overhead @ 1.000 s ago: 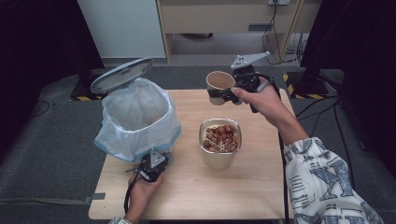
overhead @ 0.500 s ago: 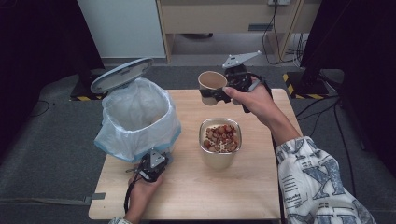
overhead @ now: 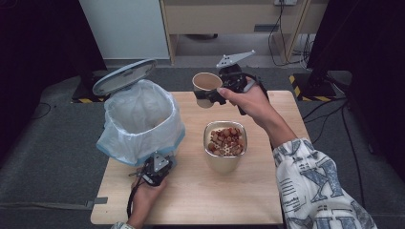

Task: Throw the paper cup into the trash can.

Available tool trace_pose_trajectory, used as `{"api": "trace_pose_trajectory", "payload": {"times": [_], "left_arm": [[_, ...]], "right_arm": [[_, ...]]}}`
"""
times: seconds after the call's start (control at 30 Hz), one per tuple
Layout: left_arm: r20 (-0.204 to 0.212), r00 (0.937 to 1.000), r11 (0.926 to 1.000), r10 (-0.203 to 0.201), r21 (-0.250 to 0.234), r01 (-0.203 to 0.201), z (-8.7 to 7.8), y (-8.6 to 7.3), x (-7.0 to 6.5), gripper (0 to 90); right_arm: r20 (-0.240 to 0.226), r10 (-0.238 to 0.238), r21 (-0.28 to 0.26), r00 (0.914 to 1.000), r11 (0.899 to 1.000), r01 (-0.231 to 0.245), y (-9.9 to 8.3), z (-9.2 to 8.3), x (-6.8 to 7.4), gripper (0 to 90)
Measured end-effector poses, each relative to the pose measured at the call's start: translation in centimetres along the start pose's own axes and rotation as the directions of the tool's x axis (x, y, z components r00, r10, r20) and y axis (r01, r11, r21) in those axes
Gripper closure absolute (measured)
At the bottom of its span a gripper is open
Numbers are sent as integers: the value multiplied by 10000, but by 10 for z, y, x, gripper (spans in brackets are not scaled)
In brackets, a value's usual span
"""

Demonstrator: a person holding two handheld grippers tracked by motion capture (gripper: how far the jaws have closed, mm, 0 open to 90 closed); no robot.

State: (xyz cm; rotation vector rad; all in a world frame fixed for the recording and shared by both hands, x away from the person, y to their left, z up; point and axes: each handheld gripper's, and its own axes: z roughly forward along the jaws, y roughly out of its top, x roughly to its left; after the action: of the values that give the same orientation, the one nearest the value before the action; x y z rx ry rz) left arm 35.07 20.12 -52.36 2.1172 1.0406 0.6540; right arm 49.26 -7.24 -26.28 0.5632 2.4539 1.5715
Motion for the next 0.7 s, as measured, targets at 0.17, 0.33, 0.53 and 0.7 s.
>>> {"api": "trace_pose_trajectory", "payload": {"times": [0.17, 0.33, 0.53, 0.7], "left_arm": [[2, 10000, 10000, -4, -4, 4, 0, 0, 0, 893], [-12, 10000, 10000, 5, -10, -5, 0, 0, 0, 893], [-1, 10000, 10000, 6, 6, -6, 0, 0, 0, 893], [-18, 10000, 10000, -11, 6, 11, 0, 0, 0, 893]], "right_arm": [[-142, 35, -41, 9999, 10000, -35, 5, 11, 6, 328], [-318, 3, -107, 9995, 9999, -7, 12, 22, 13, 328], [-439, 53, -111, 9990, 9999, -58, 15, 35, 20, 328], [-489, 52, -21, 9988, 10000, -53, 19, 46, 24, 328]]}}
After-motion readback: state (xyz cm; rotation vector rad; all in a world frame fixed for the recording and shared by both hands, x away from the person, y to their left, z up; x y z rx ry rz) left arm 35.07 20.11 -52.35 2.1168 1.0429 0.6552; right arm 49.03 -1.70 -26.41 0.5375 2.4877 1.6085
